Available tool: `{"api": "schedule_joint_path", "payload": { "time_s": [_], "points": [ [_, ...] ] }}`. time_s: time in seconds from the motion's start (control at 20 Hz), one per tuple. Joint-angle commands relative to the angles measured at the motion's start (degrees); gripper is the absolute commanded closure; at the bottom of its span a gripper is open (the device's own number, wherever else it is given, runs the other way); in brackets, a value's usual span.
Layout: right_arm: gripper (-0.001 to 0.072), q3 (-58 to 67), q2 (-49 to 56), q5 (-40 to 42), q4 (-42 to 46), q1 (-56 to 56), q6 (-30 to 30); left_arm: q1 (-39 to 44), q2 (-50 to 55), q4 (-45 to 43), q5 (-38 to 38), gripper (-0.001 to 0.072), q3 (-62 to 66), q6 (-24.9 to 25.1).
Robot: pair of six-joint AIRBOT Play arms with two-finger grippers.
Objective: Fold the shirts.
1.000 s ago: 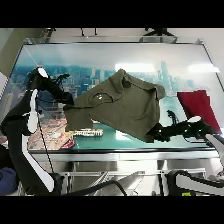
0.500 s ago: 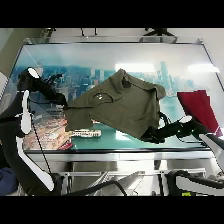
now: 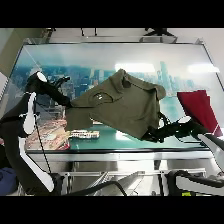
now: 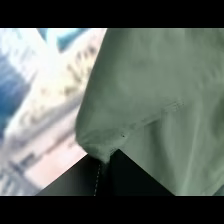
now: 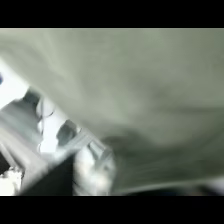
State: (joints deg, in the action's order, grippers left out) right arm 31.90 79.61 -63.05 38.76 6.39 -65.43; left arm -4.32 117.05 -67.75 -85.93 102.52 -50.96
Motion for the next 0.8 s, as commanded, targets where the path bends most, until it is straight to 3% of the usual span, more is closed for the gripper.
{"api": "schedule_joint_path", "payload": {
  "time_s": [0.0,0.15,0.35,0.5,0.6,0.75],
  "points": [
    [0.0687,0.96,-0.24,3.15,-11.63,0.07,6.47,1.81,-0.02,1.55,-1.51,0.0687,2.69,-1.64],
    [0.0689,5.77,-2.43,-4.96,-15.65,0.09,11.63,-0.09,-1.88,17.86,-9.88,0.0688,6.29,-2.05],
    [0.0689,19.28,-15.8,-13.97,-16.5,5.11,10.8,-9.14,-12.26,65.9,-16.76,0.0688,-0.26,-2.1],
    [0.069,35.78,-30.82,-13.66,-18.45,14.1,10.82,-15.78,-26.77,97.88,-17.99,0.0688,-10.71,-2.03],
    [0.069,47.34,-39.3,-10.73,-18.21,21.4,11.39,-19.58,-39.26,105.85,-13.14,0.0687,-15.87,-2.05],
    [0.069,59.56,-47.15,-6.12,-13.77,30.4,11.69,-24.74,-56.81,98.4,-0.87,0.0687,-19.02,-2.67]
  ]
}}
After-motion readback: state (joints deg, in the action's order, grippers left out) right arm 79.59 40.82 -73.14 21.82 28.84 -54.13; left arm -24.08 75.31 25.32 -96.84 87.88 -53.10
